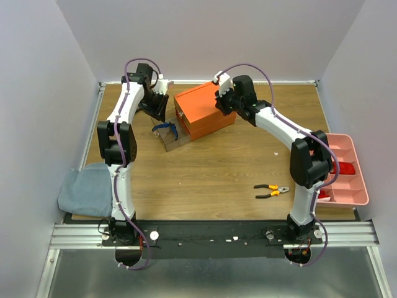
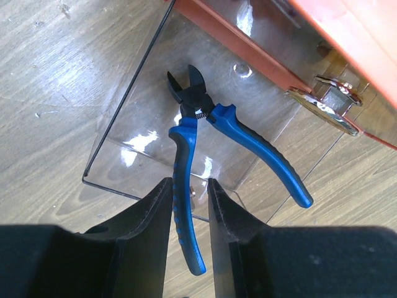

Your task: Sort the tools into containers

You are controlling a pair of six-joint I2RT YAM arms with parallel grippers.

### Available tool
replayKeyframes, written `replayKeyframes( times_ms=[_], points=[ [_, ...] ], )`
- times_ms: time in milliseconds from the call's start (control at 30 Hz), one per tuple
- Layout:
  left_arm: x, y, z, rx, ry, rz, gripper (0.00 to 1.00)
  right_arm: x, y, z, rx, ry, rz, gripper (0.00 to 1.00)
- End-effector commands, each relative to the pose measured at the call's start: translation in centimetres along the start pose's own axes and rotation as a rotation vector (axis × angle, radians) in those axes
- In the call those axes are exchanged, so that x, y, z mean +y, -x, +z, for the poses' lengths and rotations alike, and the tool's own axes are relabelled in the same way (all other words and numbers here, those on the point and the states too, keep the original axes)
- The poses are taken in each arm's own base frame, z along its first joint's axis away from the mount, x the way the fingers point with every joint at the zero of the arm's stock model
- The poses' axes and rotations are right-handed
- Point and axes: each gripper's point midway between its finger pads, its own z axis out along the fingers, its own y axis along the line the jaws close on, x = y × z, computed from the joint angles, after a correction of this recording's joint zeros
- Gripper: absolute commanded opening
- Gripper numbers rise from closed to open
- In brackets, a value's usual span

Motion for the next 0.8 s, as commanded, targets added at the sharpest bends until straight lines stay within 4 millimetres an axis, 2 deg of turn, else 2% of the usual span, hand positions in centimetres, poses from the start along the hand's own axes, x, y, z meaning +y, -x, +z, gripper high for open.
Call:
replayKeyframes(
  times_ms=[0, 467, 567, 633, 767],
  points=[
    [-0.7, 0.5, -1.2, -0.025, -0.010, 0.023, 0.39, 2.6, -9.7, -0.9, 0.316, 0.064, 0.056, 0.01],
    [0.5, -2.0, 1.3, 0.073, 0.025, 0.032, 0.41, 2.6, -9.8, -1.0, 0.316, 0.060, 0.049, 0.01],
    [0.6, -2.2, 1.9, 0.079, 0.015, 0.028, 0.34, 2.6, -9.9, -1.0, 0.318, 0.059, 0.047, 0.01],
    [0.2, -1.8, 2.1, 0.065, -0.013, 0.030, 0.23, 2.6, -10.1, -1.0, 0.323, 0.059, 0.047, 0.01],
    [-0.5, -1.0, 2.1, 0.030, -0.051, 0.027, 0.11, 2.6, -10.2, -0.9, 0.325, 0.058, 0.049, 0.01]
  ],
)
